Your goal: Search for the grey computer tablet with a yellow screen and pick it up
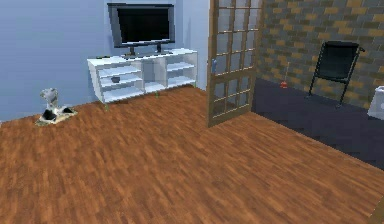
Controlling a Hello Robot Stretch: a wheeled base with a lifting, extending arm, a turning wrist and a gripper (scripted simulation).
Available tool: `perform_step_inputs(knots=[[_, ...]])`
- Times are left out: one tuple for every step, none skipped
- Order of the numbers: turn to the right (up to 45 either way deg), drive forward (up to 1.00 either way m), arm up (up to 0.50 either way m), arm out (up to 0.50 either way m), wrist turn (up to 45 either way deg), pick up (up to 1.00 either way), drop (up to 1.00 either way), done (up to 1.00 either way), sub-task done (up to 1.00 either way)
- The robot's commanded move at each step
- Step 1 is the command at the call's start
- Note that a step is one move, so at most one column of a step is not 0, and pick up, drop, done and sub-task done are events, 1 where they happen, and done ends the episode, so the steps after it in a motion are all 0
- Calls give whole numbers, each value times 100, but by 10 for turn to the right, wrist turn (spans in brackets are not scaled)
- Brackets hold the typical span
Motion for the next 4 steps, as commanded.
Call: perform_step_inputs(knots=[[0, 0, 0, 0, 450, 0, 0, 0, 0], [0, 0, 0, 0, 450, 0, 0, 0, 0], [0, 0, 0, 0, 390, 0, 0, 0, 0], [0, 0, -30, 0, 0, 0, 0, 0, 0]])
